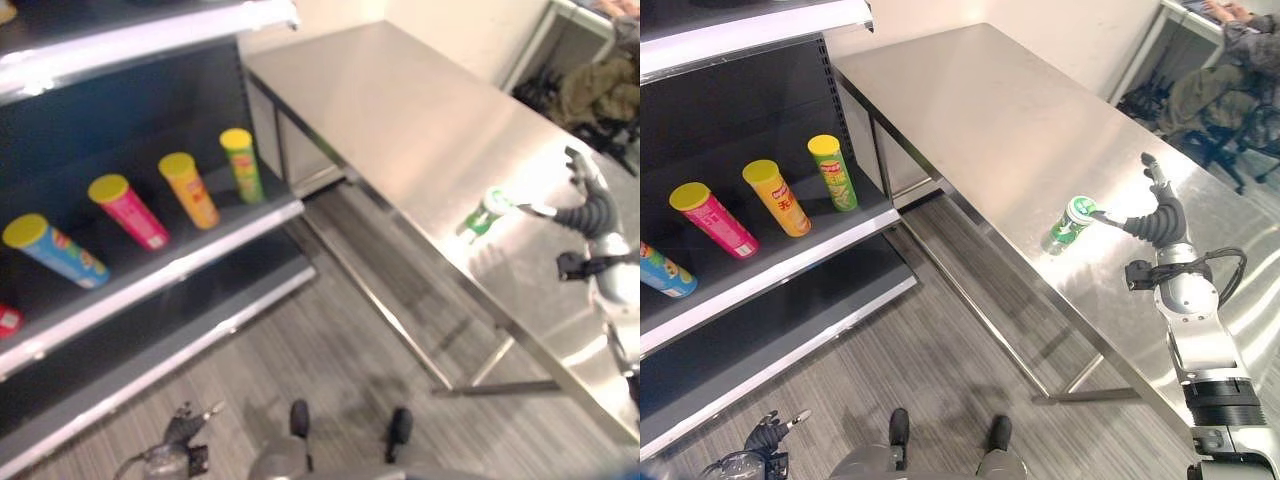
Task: Put the goods on the table back onto the shelves and tidy them up.
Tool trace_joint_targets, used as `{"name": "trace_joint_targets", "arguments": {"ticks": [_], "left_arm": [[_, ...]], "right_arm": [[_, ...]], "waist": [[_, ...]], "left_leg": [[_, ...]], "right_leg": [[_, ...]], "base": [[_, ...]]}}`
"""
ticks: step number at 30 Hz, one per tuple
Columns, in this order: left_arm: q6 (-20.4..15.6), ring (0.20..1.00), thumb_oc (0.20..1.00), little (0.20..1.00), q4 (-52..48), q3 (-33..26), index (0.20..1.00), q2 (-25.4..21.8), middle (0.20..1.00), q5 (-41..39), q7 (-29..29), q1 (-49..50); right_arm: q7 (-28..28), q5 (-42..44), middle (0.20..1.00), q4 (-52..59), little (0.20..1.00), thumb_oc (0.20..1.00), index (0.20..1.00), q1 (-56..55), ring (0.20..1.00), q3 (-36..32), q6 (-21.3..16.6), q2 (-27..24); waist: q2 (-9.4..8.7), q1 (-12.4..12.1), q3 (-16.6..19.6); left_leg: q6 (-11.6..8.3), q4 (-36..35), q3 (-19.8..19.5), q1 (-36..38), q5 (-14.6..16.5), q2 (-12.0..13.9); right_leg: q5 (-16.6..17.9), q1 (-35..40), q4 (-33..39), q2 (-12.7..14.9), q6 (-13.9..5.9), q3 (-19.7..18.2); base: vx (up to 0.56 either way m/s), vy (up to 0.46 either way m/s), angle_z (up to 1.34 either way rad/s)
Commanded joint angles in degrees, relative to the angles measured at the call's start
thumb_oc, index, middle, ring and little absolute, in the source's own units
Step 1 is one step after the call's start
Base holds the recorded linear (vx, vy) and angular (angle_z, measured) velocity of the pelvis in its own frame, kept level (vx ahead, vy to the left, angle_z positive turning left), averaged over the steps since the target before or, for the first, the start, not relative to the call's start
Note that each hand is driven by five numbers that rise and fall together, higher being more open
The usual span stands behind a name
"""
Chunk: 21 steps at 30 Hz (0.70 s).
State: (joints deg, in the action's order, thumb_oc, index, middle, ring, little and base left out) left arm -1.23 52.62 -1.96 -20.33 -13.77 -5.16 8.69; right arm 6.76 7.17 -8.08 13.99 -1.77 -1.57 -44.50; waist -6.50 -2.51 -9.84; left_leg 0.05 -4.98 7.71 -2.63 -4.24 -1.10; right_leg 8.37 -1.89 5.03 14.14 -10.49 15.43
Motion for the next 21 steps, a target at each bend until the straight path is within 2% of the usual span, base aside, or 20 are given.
{"name": "trace_joint_targets", "arguments": {"ticks": [1,10,21], "left_arm": [[-1.4,1.0,1.0,1.0,0.0,2.6,1.0,-1.7,1.0,3.6,0.7,-1.9],[-1.8,1.0,1.0,1.0,-4.9,4.2,1.0,-1.6,1.0,2.9,1.1,-3.3],[-0.9,1.0,1.0,1.0,1.9,3.3,1.0,0.1,1.0,5.0,2.0,-1.5]], "right_arm": [[-0.2,-0.8,1.0,-1.4,1.0,1.0,1.0,3.1,1.0,1.3,-1.2,-3.7],[-2.2,0.4,1.0,1.5,1.0,1.0,1.0,0.6,1.0,2.2,-1.9,-2.6],[-4.8,1.4,1.0,1.7,1.0,1.0,1.0,-0.1,1.0,4.5,-2.1,-1.7]], "waist": [[1.12,-0.3,1.7],[2.76,0.5,2.6],[4.95,0.8,3.3]], "left_leg": [[-4.53,0.9,2.4,2.3,5.1,4.5],[-6.51,1.1,2.0,2.6,4.3,7.4],[-7.89,0.8,2.9,3.8,3.4,9.0]], "right_leg": [[-2.3,-0.4,-3.9,-0.1,-2.18,1.2],[-5.1,1.4,-2.0,-3.1,-0.37,2.9],[-6.4,3.4,-0.6,-4.7,0.75,4.4]], "base": [[0.07,-0.105,-0.1],[0.07,-0.105,0.01],[0.04,-0.045,0.03]]}}
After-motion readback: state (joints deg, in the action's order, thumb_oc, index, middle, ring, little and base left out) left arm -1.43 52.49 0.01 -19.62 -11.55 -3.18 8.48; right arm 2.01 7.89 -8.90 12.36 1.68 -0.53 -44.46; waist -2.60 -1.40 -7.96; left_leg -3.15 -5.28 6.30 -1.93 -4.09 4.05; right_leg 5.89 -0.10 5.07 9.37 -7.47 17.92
